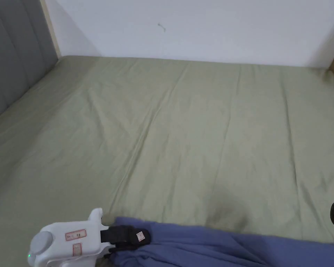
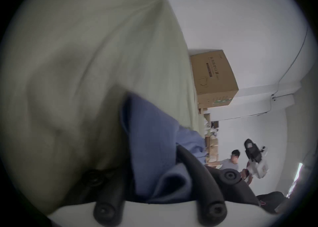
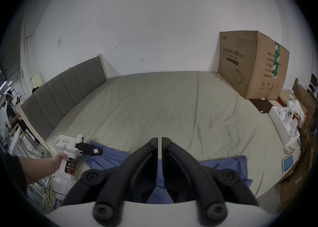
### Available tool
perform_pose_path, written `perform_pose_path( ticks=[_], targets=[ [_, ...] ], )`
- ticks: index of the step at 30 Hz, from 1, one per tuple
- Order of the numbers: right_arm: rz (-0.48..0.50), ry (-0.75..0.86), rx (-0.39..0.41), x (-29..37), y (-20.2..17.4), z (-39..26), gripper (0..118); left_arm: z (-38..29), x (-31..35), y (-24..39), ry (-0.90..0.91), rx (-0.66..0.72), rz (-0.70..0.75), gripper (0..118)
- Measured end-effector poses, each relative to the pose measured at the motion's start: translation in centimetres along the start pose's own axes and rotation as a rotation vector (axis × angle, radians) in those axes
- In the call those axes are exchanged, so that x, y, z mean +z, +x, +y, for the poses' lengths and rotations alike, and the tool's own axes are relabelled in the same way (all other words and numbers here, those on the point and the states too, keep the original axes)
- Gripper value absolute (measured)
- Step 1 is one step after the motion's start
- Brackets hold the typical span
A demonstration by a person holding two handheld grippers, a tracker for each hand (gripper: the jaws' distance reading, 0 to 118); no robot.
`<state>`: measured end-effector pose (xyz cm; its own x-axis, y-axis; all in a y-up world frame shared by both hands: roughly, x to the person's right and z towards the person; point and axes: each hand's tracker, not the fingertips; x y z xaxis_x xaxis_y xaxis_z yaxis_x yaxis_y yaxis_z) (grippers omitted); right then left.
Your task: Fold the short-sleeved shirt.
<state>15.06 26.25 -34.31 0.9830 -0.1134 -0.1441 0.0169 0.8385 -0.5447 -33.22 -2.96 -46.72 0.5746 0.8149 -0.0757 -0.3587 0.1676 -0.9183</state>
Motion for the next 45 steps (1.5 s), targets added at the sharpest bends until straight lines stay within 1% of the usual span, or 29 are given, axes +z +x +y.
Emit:
perform_pose_path(
  ticks=[1, 3, 4, 5, 8, 10, 12, 15, 17, 19, 21, 23, 24, 25, 26, 27, 28, 29, 31, 35, 36, 37, 38, 39, 40, 41, 42, 43, 45],
  targets=[
    [0.004, -0.007, -0.004, -0.1, 0.0, 0.0, 5, -0.2, 0.7, 1.7, 0.044, 0.046, -0.240, 7],
    [0.007, -0.018, -0.013, -0.2, 0.0, 0.1, 5, -0.2, 0.5, 4.0, 0.022, -0.079, -0.057, 7],
    [0.008, -0.021, -0.020, -0.2, 0.1, 0.1, 5, -0.3, 1.4, 5.5, 0.042, -0.130, -0.023, 7],
    [0.015, -0.025, -0.029, -0.2, 0.4, 0.2, 5, -0.6, 1.9, 7.1, 0.063, -0.206, 0.054, 7],
    [0.023, -0.024, -0.036, 0.1, 0.7, 0.3, 5, -1.7, 5.2, 9.7, 0.083, -0.275, 0.134, 7],
    [0.029, -0.020, -0.043, 0.4, 1.1, 0.4, 5, -2.5, 7.8, 10.8, 0.124, -0.368, 0.282, 7],
    [0.040, -0.017, -0.060, 0.7, 1.5, 0.1, 5, -2.7, 11.2, 11.3, 0.179, -0.446, 0.511, 7],
    [0.049, -0.024, -0.080, 1.1, 2.1, -0.5, 5, -3.6, 14.1, 11.7, 0.248, -0.472, 0.897, 7],
    [0.054, -0.030, -0.096, 1.3, 2.4, -1.2, 5, -4.0, 14.4, 11.6, 0.303, -0.446, 1.029, 7],
    [0.059, -0.045, -0.115, 1.3, 2.7, -1.9, 5, -4.7, 13.4, 13.0, 0.263, -0.402, 0.913, 7],
    [0.057, -0.065, -0.142, 1.2, 3.5, -2.6, 5, -5.7, 10.6, 16.0, 0.241, -0.372, 0.675, 7],
    [0.060, -0.074, -0.161, 1.4, 4.2, -2.9, 5, -6.6, 7.1, 18.7, 0.183, -0.368, 0.505, 8],
    [0.062, -0.075, -0.169, 1.6, 4.4, -3.0, 5, -7.1, 5.1, 20.0, 0.148, -0.357, 0.426, 14],
    [0.061, -0.076, -0.174, 1.8, 4.6, -3.1, 5, -7.4, 3.4, 20.9, 0.122, -0.349, 0.358, 33],
    [0.059, -0.076, -0.180, 2.0, 4.9, -3.1, 5, -7.6, 1.7, 21.7, 0.090, -0.339, 0.280, 68],
    [0.058, -0.077, -0.184, 2.2, 5.2, -3.2, 5, -7.8, 0.0, 22.2, 0.040, -0.292, 0.199, 113],
    [0.059, -0.078, -0.187, 2.4, 5.4, -3.2, 5, -7.8, -1.0, 22.5, 0.015, -0.285, 0.194, 118],
    [0.058, -0.077, -0.188, 2.5, 5.5, -3.3, 5, -8.0, -1.1, 22.8, 0.036, -0.306, 0.182, 111],
    [0.052, -0.074, -0.182, 2.7, 5.9, -3.4, 5, -7.5, -0.6, 23.2, 0.056, -0.333, 0.216, 110],
    [0.056, -0.071, -0.201, 2.5, 6.6, -3.8, 5, -7.0, 4.0, 22.1, 0.176, -0.351, 0.339, 110],
    [0.055, -0.075, -0.209, 2.2, 6.7, -3.8, 5, -6.9, 5.5, 22.2, 0.189, -0.344, 0.376, 102],
    [0.055, -0.079, -0.217, 2.1, 6.7, -3.9, 5, -7.1, 6.1, 22.0, 0.193, -0.359, 0.371, 102],
    [0.060, -0.085, -0.228, 1.8, 6.7, -3.9, 5, -7.4, 6.7, 21.6, 0.210, -0.378, 0.389, 98],
    [0.065, -0.090, -0.237, 1.7, 6.8, -4.0, 5, -7.7, 6.8, 21.4, 0.226, -0.400, 0.422, 84],
    [0.068, -0.091, -0.244, 1.6, 6.8, -4.0, 5, -7.8, 6.6, 21.8, 0.221, -0.412, 0.446, 50],
    [0.072, -0.091, -0.249, 1.6, 6.6, -4.0, 5, -8.0, 5.8, 21.6, 0.209, -0.423, 0.481, 8],
    [0.076, -0.092, -0.251, 1.6, 6.5, -4.0, 5, -8.3, 5.1, 21.2, 0.210, -0.426, 0.464, 1],
    [0.077, -0.093, -0.250, 1.7, 6.5, -4.0, 5, -8.2, 4.4, 20.7, 0.187, -0.445, 0.462, 1],
    [0.078, -0.095, -0.236, 1.8, 6.3, -4.1, 5, -8.4, 1.4, 20.9, 0.110, -0.423, 0.396, 1]
  ],
)
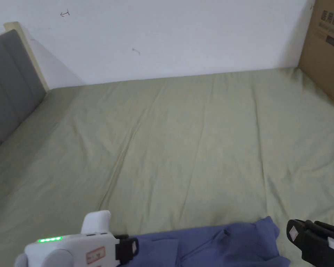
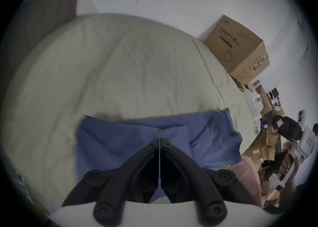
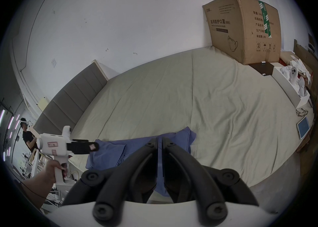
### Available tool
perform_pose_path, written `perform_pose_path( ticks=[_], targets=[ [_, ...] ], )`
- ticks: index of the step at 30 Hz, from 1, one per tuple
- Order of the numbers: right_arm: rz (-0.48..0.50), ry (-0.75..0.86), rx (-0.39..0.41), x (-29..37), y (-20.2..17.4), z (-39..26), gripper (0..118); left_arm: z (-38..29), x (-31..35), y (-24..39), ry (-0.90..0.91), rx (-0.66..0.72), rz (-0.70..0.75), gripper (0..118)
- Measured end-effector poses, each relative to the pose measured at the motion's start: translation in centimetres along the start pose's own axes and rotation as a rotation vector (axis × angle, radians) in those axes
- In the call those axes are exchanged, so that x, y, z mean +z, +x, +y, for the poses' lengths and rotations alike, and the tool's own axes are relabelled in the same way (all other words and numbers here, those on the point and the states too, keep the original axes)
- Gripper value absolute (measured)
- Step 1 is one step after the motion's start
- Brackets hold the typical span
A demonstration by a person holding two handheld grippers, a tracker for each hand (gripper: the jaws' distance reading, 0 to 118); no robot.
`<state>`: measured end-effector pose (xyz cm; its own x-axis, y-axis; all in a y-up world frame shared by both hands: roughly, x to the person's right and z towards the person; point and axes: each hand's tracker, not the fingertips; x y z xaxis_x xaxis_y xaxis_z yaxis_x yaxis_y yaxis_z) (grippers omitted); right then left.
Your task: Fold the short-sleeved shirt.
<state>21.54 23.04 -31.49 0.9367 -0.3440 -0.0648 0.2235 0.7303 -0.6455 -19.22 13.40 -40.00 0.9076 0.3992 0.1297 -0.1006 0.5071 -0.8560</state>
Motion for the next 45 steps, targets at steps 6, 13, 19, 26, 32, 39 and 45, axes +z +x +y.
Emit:
perform_pose_path(
  ticks=[6, 13, 19, 26, 32, 39, 45],
  targets=[
    [-0.019, -0.015, 0.009, 0.2, 0.2, -0.3, 5, -2.0, -8.3, 4.2, -0.196, -0.221, 0.066, 0],
    [-0.022, -0.040, -0.010, -0.6, 0.3, -0.6, 5, -0.1, -5.6, 7.0, -0.252, -0.126, -0.325, 1],
    [-0.002, -0.047, 0.004, -1.2, -1.0, -0.2, 5, 1.4, 0.8, 2.7, -0.081, 0.055, -0.566, 1],
    [0.014, -0.061, 0.032, -1.5, -2.5, -0.1, 5, 1.9, 5.3, -14.1, -0.033, 0.378, -0.350, 69],
    [0.038, -0.080, -0.038, -2.5, -3.8, -0.1, 5, -0.4, 5.3, -19.7, -0.048, 0.506, -0.440, 118],
    [0.017, -0.135, 0.016, -4.5, -6.1, -0.3, 5, -2.8, -2.5, -21.8, -0.049, 0.592, -0.844, 118],
    [0.029, -0.170, 0.039, -5.4, -7.7, -0.3, 5, -1.7, -6.8, -17.1, -0.192, 0.403, -0.869, 114]
  ],
)
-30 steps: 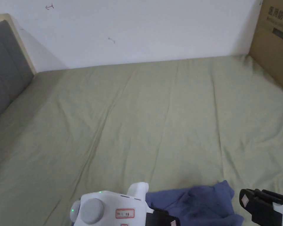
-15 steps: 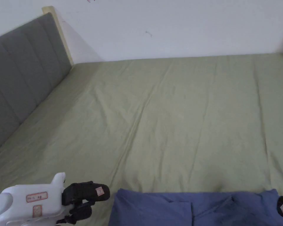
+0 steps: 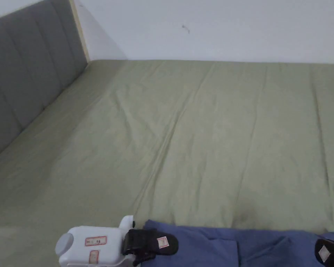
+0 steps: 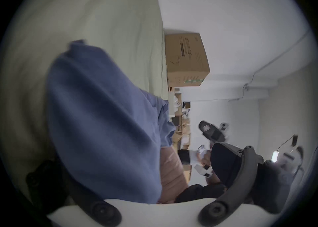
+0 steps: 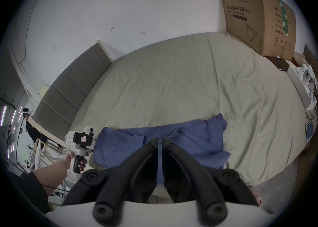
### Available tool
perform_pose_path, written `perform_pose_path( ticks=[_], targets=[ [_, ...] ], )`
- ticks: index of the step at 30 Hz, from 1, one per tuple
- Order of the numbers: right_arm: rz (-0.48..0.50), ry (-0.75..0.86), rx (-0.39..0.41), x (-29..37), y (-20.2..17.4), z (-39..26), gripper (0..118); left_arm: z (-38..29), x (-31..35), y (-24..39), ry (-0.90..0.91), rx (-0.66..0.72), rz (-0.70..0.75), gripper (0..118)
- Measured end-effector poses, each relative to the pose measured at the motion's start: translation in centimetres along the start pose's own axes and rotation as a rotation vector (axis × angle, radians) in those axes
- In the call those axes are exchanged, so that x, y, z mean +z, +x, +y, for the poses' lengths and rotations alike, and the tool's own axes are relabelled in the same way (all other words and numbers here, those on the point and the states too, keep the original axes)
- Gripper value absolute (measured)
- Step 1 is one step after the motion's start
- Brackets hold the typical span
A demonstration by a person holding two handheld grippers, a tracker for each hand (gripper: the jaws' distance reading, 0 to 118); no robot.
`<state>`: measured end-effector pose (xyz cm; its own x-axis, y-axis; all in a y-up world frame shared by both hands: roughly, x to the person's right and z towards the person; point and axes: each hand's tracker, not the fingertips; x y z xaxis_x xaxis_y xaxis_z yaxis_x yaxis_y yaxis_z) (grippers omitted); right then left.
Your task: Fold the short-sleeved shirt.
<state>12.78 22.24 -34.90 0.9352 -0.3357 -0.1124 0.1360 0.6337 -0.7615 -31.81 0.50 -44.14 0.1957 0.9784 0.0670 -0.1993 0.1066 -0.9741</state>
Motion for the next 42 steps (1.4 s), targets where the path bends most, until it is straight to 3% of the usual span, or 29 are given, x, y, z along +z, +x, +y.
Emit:
perform_pose_path(
  ticks=[1, 2, 3, 4, 5, 6, 8, 15, 18, 20, 22, 26, 30, 31, 32, 33, 34, 35, 38, 42],
  targets=[
    [0.003, 0.000, 0.009, 0.0, -0.2, 0.0, 5, 0.1, 0.1, -0.2, 0.017, -0.006, 0.010, 98],
    [0.004, 0.002, 0.020, 0.1, -0.4, 0.0, 5, -0.2, 0.5, -0.4, 0.062, 0.009, 0.032, 38],
    [0.006, 0.005, 0.030, 0.2, -0.6, 0.0, 5, -0.2, 1.1, -1.5, 0.116, 0.041, 0.090, 12],
    [0.006, 0.005, 0.039, 0.2, -0.7, -0.1, 5, -0.5, 1.2, -2.7, 0.140, 0.097, 0.262, 12],
    [0.006, 0.002, 0.047, 0.2, -0.8, -0.2, 5, -1.1, 1.5, -3.8, 0.145, 0.125, 0.268, 12],
    [0.004, -0.002, 0.053, 0.1, -0.8, -0.2, 5, -0.8, 1.3, -1.9, 0.176, 0.055, 0.126, 12],
    [0.004, -0.010, 0.052, 0.3, -0.7, -0.3, 5, -0.7, 0.4, -1.1, 0.127, -0.030, 0.316, 12],
    [0.030, 0.017, 0.039, 1.9, 1.0, 0.2, 5, -1.3, 1.1, 9.1, 0.094, -0.241, 0.569, 12],
    [0.039, 0.039, 0.020, 2.6, 2.1, 0.2, 5, -1.3, 3.1, 13.7, 0.141, -0.278, 0.768, 12],
    [0.048, 0.051, -0.003, 3.1, 3.0, 0.1, 5, -1.9, 3.5, 17.0, 0.167, -0.366, 1.029, 12],
    [0.054, 0.059, -0.029, 3.4, 3.9, -0.3, 5, -2.8, 3.1, 19.3, 0.218, -0.421, 1.146, 13],
    [0.061, 0.066, -0.096, 4.1, 5.9, -1.2, 5, -4.2, -1.0, 20.9, 0.207, -0.395, 1.094, 13],
    [0.059, 0.065, -0.134, 5.1, 7.7, -1.8, 5, -4.5, -7.8, 20.6, 0.120, -0.335, 0.819, 14],
    [0.053, 0.070, -0.139, 5.5, 8.1, -1.9, 5, -4.3, -9.9, 19.9, 0.095, -0.306, 0.771, 20],
    [0.046, 0.075, -0.143, 5.8, 8.5, -1.9, 5, -4.2, -11.8, 19.2, 0.073, -0.277, 0.740, 36],
    [0.040, 0.079, -0.147, 6.1, 8.9, -2.0, 5, -4.1, -13.3, 18.5, 0.058, -0.260, 0.713, 73],
    [0.033, 0.084, -0.153, 6.4, 9.3, -2.1, 5, -3.7, -15.1, 17.5, 0.037, -0.226, 0.666, 100],
    [0.026, 0.087, -0.160, 6.6, 9.5, -2.1, 5, -3.6, -16.7, 16.6, 0.013, -0.177, 0.606, 113],
    [0.017, 0.087, -0.181, 7.1, 10.3, -2.4, 5, -3.5, -18.7, 15.6, 0.020, -0.132, 0.398, 113],
    [0.011, 0.092, -0.188, 7.4, 10.9, -2.7, 5, -3.5, -16.6, 17.0, 0.102, -0.140, 0.458, 113]
  ],
)
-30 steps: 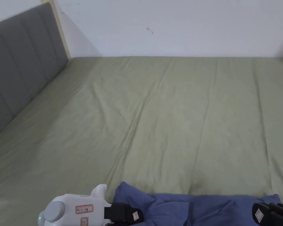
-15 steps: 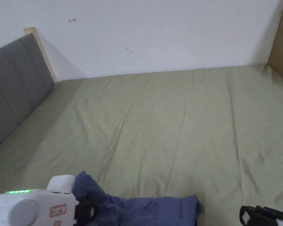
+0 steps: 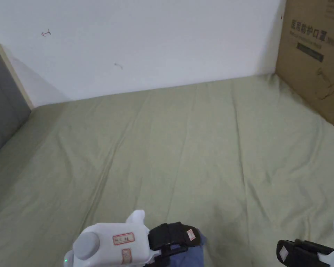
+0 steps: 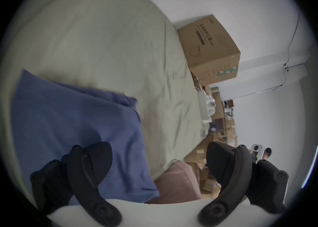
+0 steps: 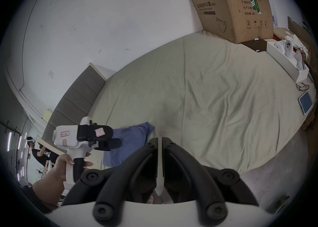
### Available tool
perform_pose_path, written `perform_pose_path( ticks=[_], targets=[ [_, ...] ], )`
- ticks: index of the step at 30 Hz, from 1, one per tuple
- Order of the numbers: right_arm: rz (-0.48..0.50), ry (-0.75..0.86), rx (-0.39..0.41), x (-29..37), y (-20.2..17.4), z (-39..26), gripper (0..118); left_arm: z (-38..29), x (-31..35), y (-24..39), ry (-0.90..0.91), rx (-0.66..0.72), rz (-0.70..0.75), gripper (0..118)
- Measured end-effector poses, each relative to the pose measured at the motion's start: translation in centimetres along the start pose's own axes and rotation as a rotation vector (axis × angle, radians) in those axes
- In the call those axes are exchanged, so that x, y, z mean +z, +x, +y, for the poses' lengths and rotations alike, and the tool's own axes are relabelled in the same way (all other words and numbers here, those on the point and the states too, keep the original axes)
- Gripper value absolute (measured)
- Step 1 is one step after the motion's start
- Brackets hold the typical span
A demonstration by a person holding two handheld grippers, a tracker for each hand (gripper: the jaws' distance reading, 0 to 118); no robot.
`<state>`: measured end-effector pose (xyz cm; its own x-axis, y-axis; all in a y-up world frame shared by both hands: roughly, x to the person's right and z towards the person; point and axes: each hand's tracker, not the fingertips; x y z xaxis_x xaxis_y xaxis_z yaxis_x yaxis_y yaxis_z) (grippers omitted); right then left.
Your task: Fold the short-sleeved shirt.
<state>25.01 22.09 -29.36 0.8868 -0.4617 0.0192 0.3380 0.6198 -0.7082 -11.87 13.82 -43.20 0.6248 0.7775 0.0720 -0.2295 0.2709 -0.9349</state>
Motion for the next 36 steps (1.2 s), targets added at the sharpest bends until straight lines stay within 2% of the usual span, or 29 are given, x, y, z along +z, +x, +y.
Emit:
perform_pose_path(
  ticks=[2, 3, 4, 5, 6, 7, 8, 15, 19, 21, 23, 24, 25, 28, 32, 36],
  targets=[
    [-0.001, 0.002, -0.005, 0.0, 0.2, 0.1, 5, 0.1, 3.0, 0.6, 0.079, -0.083, 0.112, 112],
    [0.001, 0.004, -0.008, -0.1, 0.3, 0.2, 5, 0.0, 4.2, 1.0, 0.114, -0.141, 0.156, 108],
    [0.003, 0.005, -0.010, -0.2, 0.3, 0.3, 5, -0.2, 5.4, 1.6, 0.148, -0.197, 0.213, 98],
    [0.003, 0.007, -0.012, -0.3, 0.3, 0.4, 5, -0.6, 6.2, 2.0, 0.166, -0.252, 0.270, 79],
    [0.003, 0.009, -0.014, -0.4, 0.3, 0.5, 5, -0.9, 6.6, 2.4, 0.176, -0.293, 0.302, 38],
    [0.005, 0.011, -0.018, -0.5, 0.3, 0.6, 5, -1.4, 6.8, 2.7, 0.179, -0.347, 0.325, 8],
    [0.009, 0.012, -0.020, -0.6, 0.3, 0.6, 5, -1.9, 6.4, 3.0, 0.176, -0.392, 0.354, 4],
    [0.015, 0.020, -0.006, -0.4, 0.0, 1.1, 5, -3.5, -1.4, 3.3, -0.028, -0.461, 0.289, 3],
    [0.007, 0.002, 0.015, -0.3, 0.0, 1.2, 5, -5.0, -9.0, 1.8, -0.234, -0.546, 0.443, 2],
    [-0.003, -0.001, 0.021, -0.3, 0.0, 1.2, 5, -5.3, -10.2, 1.4, -0.200, -0.487, 0.321, 2],
    [-0.006, -0.005, 0.020, -0.2, 0.0, 1.2, 5, -5.2, -10.8, 1.0, -0.229, -0.289, 0.145, 3],
    [-0.004, -0.007, 0.020, -0.1, 0.0, 1.1, 5, -5.4, -10.8, 0.7, -0.247, -0.229, 0.102, 3],
    [-0.002, -0.009, 0.019, 0.0, -0.2, 1.1, 5, -6.1, -10.2, 1.0, -0.224, -0.231, 0.066, 3],
    [0.012, -0.004, 0.032, 0.7, -0.7, 1.3, 5, -6.8, -6.4, 4.3, -0.049, -0.485, 0.141, 3],
    [0.044, 0.062, 0.091, 2.3, -2.2, 2.2, 5, -6.5, 2.3, 9.6, 0.231, -0.714, 0.207, 3],
    [0.079, 0.202, 0.154, 4.5, -4.8, 3.4, 5, -7.1, 10.4, 13.3, 0.569, -0.780, 0.281, 3]
  ],
)
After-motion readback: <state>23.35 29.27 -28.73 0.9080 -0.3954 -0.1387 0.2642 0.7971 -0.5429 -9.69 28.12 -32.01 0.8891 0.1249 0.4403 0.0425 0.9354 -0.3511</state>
